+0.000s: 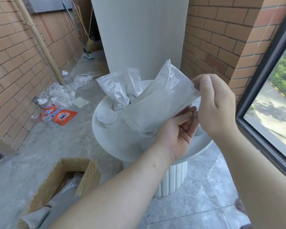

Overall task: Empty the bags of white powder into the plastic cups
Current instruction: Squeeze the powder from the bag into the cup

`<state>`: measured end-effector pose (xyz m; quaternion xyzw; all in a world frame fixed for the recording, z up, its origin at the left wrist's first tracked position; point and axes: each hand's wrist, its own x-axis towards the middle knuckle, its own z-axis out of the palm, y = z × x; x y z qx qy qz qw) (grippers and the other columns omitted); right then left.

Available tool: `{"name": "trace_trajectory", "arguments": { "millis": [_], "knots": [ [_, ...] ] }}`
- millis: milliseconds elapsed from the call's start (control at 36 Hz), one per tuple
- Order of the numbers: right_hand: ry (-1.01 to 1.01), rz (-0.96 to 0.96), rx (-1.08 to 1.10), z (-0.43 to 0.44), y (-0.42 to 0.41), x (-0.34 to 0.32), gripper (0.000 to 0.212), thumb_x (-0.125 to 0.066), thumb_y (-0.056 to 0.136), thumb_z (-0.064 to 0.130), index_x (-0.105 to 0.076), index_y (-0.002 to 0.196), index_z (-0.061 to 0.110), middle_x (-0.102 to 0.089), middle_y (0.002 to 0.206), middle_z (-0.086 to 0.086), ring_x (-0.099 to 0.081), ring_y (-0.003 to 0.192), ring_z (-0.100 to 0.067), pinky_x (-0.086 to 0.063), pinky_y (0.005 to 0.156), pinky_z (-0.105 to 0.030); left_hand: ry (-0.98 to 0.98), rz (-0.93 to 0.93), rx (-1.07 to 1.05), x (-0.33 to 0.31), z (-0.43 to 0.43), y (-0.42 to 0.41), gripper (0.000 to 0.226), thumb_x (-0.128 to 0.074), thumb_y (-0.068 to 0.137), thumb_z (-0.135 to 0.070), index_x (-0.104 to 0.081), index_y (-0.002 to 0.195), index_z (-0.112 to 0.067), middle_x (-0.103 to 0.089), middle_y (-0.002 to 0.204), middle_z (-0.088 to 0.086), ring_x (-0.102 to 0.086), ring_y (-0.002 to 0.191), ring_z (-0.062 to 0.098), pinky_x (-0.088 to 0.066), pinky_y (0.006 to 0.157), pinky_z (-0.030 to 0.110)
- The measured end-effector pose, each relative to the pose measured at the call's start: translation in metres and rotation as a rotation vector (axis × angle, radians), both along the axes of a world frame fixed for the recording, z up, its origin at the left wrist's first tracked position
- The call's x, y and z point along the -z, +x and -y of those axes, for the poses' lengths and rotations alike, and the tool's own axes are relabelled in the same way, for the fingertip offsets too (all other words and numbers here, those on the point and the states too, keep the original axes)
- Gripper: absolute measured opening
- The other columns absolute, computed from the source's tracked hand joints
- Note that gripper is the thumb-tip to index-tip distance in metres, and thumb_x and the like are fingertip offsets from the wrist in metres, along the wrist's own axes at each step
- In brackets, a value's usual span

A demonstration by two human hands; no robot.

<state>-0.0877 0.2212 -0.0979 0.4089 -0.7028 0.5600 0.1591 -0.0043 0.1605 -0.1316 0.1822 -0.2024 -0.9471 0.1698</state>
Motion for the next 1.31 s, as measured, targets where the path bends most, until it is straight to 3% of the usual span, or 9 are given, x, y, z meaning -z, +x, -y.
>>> {"name": "trace_trajectory", "arguments": {
  "millis": [167,361,528,611,722,917,1056,1306],
  "knots": [
    [-0.075,0.172,-0.009,-0.001,-0.006,0.008,0.032,-0.037,0.099,0.021,-0.068,0.096,0.014,-0.068,0.095,0.007,-0.061,0.095,-0.014,-0.049,0.089,-0.043,-0.002,0.005,0.008,-0.001,0.0,-0.001,0.026,-0.056,0.091,0.009,-0.074,0.079,-0.005,-0.074,0.088,0.01,-0.073,0.072,0.016,-0.061,0.071,0.023],
    [-0.06,0.155,0.011,0.002,-0.003,0.016,0.023,-0.04,0.093,0.019,-0.063,0.091,0.016,-0.063,0.088,0.012,-0.055,0.091,-0.005,-0.043,0.081,-0.028,-0.016,-0.018,0.016,0.003,0.002,-0.002,0.029,-0.055,0.092,0.008,-0.077,0.077,-0.006,-0.074,0.088,0.007,-0.073,0.075,0.014,-0.06,0.072,0.022],
    [-0.047,0.117,0.018,0.003,-0.002,0.018,0.022,-0.04,0.095,0.022,-0.061,0.09,0.014,-0.061,0.086,0.005,-0.053,0.087,-0.009,-0.04,0.078,-0.021,-0.031,-0.029,0.016,0.005,0.003,-0.003,0.022,-0.056,0.092,0.006,-0.074,0.085,-0.004,-0.074,0.09,0.007,-0.073,0.077,0.013,-0.059,0.073,0.021],
    [-0.033,0.035,0.021,0.002,-0.002,0.021,0.025,-0.04,0.096,0.031,-0.06,0.091,0.016,-0.058,0.086,0.009,-0.051,0.084,-0.005,-0.039,0.076,-0.017,-0.03,-0.032,0.016,0.007,0.004,-0.004,0.018,-0.057,0.091,0.005,-0.072,0.098,-0.003,-0.073,0.098,0.008,-0.072,0.084,0.013,-0.059,0.077,0.021],
    [-0.024,-0.037,0.019,0.003,-0.003,0.029,0.024,-0.043,0.098,0.03,-0.06,0.092,0.013,-0.057,0.089,0.007,-0.051,0.086,-0.007,-0.042,0.076,-0.029,-0.082,-0.043,0.022,0.008,0.004,-0.006,0.035,-0.056,0.093,0.001,-0.064,0.127,0.0,-0.069,0.119,0.008,-0.066,0.108,0.015,-0.056,0.085,0.021],
    [-0.015,-0.1,0.04,0.008,0.0,0.024,0.021,-0.044,0.103,0.023,-0.059,0.093,0.013,-0.058,0.089,0.002,-0.053,0.086,-0.017,-0.044,0.074,-0.036,-0.118,-0.04,0.023,0.008,0.003,-0.006,0.027,-0.056,0.09,0.003,-0.07,0.109,-0.01,-0.07,0.098,0.004,-0.066,0.085,0.01,-0.055,0.067,0.018],
    [0.011,-0.188,0.03,0.01,0.002,0.012,0.021,-0.047,0.103,0.026,-0.06,0.094,0.011,-0.057,0.088,0.004,-0.053,0.084,-0.017,-0.047,0.07,-0.041,-0.18,-0.012,0.023,0.003,-0.001,-0.002,0.033,-0.045,0.091,0.01,-0.07,0.095,-0.011,-0.073,0.076,-0.002,-0.069,0.066,0.005,-0.054,0.061,0.016],
    [0.059,-0.242,0.015,0.013,0.005,-0.002,0.024,-0.044,0.103,0.026,-0.058,0.092,0.009,-0.056,0.087,0.001,-0.05,0.082,-0.02,-0.045,0.068,-0.044,-0.227,0.217,-0.05,0.007,-0.005,-0.005,0.027,-0.051,0.09,0.012,-0.066,0.084,-0.009,-0.074,0.073,0.005,-0.071,0.065,0.013,-0.059,0.08,0.028]
  ]
}}
